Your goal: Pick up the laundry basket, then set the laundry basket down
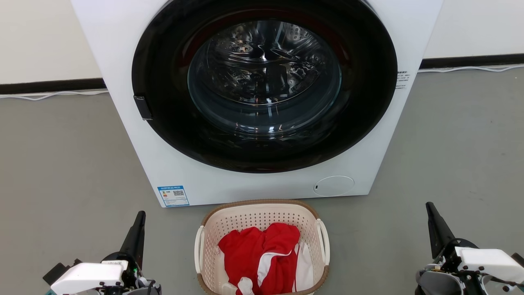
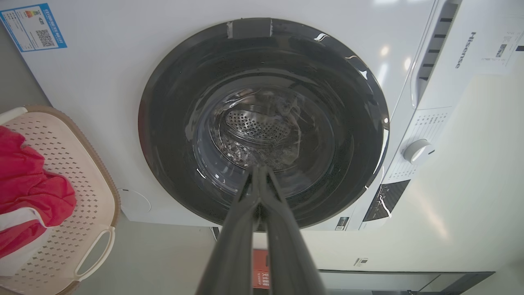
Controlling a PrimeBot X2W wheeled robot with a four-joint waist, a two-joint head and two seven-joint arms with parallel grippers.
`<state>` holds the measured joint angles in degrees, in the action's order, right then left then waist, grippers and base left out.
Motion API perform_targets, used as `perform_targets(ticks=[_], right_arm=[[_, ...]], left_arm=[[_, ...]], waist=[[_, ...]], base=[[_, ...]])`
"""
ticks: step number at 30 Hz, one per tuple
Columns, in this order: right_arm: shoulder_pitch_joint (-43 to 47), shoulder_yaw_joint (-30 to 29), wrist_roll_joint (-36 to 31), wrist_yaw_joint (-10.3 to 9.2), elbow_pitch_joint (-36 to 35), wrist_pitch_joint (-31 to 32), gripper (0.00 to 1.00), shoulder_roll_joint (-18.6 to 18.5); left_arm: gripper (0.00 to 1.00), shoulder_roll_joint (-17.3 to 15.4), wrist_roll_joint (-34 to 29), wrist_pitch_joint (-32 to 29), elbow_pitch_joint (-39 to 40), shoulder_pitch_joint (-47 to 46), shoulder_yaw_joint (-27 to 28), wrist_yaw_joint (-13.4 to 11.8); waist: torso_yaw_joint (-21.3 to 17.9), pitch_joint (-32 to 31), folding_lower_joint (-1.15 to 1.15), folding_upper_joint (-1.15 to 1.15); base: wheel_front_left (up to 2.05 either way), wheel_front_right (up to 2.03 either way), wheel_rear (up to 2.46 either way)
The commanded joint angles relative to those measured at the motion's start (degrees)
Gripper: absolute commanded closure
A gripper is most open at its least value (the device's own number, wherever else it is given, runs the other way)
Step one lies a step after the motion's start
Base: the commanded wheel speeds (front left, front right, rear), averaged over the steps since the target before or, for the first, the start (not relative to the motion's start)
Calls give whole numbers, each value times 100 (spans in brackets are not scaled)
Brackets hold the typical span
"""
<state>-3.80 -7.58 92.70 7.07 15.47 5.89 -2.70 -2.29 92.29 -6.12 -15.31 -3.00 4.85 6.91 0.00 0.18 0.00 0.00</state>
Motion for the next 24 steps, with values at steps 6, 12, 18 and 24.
perform_targets(ticks=[6, 12, 18, 24], right_arm=[[-238, 108, -51, 42, -145, 58, 100, -18], [-238, 108, -51, 42, -145, 58, 100, -18], [-238, 108, -51, 42, -145, 58, 100, -18], [-238, 108, -51, 42, -145, 58, 100, -18]], left_arm=[[100, -59, -11, -34, 128, -319, 165, 58], [100, -59, -11, -34, 128, -319, 165, 58], [100, -59, -11, -34, 128, -319, 165, 58], [100, -59, -11, -34, 128, -319, 165, 58]], waist=[[0, 0, 0, 0], [0, 0, 0, 0], [0, 0, 0, 0], [0, 0, 0, 0]], base=[[0, 0, 0], [0, 0, 0], [0, 0, 0], [0, 0, 0]])
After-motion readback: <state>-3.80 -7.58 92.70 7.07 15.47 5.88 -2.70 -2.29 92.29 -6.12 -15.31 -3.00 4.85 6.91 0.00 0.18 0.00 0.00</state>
